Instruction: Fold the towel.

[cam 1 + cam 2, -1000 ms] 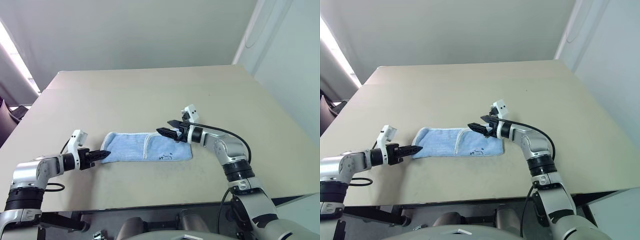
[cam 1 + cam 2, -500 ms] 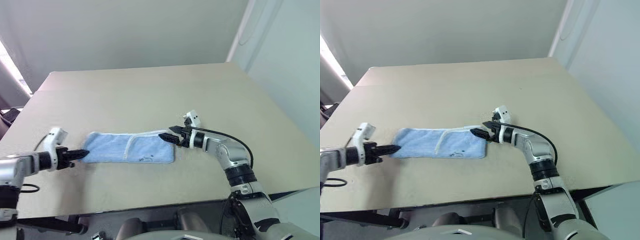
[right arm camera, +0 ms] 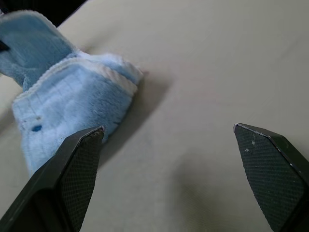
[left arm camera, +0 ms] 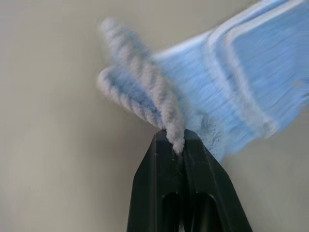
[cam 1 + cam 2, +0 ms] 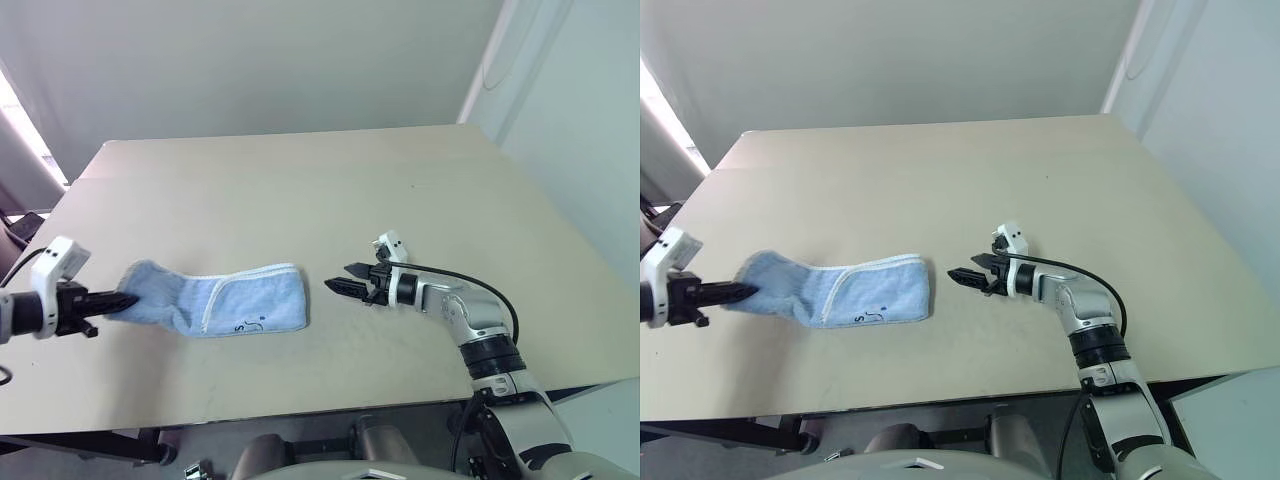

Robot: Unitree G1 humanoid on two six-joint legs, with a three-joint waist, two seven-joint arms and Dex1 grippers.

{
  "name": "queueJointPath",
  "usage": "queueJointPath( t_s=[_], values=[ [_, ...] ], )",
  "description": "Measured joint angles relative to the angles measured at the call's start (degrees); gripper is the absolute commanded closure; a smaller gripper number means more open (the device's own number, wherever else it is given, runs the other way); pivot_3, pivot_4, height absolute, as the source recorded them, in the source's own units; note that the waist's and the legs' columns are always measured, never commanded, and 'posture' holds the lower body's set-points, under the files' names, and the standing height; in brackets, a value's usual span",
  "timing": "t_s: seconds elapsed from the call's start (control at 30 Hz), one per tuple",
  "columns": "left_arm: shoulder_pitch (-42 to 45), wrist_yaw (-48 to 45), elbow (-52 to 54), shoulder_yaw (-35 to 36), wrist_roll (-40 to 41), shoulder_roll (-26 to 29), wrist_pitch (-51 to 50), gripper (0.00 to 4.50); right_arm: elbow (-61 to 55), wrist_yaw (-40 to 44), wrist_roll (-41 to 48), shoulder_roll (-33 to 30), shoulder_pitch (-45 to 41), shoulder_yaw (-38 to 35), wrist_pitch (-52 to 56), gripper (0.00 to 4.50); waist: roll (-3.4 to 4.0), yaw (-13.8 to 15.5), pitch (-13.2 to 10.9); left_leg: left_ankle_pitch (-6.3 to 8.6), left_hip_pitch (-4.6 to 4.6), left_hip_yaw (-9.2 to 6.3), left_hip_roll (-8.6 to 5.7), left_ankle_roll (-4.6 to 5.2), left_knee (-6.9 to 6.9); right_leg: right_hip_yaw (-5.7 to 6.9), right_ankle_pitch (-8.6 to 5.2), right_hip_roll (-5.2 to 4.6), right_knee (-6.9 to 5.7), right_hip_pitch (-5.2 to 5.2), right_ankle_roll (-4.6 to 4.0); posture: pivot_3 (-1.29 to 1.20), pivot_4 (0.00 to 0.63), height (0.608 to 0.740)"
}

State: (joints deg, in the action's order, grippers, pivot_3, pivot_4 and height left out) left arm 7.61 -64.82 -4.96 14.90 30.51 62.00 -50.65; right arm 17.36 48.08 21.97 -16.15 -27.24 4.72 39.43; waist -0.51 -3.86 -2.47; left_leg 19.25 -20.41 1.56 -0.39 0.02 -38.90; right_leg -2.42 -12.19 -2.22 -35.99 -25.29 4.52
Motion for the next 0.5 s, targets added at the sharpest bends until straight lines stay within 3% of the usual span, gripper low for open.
queueJointPath(
  t_s=[0.27, 0.5],
  values=[
    [9.9, 3.2, 14.8, -8.0, 6.1, -4.6, -11.0, 4.47, 1.8, -1.0, -0.5, 0.3, 0.4, -0.7, -2.5, 0.0, -0.06, -0.1, 0.0, 0.0, 0.12, 0.01, -0.04, 0.01, -0.05, -0.06, 0.01, 0.2, -0.01, 0.17, 0.04, 0.0, 0.0, 0.74],
    [15.8, 5.6, 15.6, -15.1, 7.5, -11.0, -14.2, 4.47, 3.2, -3.4, -0.4, 1.3, 1.2, -1.8, -4.1, 0.0, -0.12, 0.1, 0.0, -0.01, 1.01, -0.01, 0.06, 0.02, -0.17, -0.06, -0.23, 0.48, 0.2, 1.19, -0.02, 0.0, 0.0, 0.74]
  ],
)
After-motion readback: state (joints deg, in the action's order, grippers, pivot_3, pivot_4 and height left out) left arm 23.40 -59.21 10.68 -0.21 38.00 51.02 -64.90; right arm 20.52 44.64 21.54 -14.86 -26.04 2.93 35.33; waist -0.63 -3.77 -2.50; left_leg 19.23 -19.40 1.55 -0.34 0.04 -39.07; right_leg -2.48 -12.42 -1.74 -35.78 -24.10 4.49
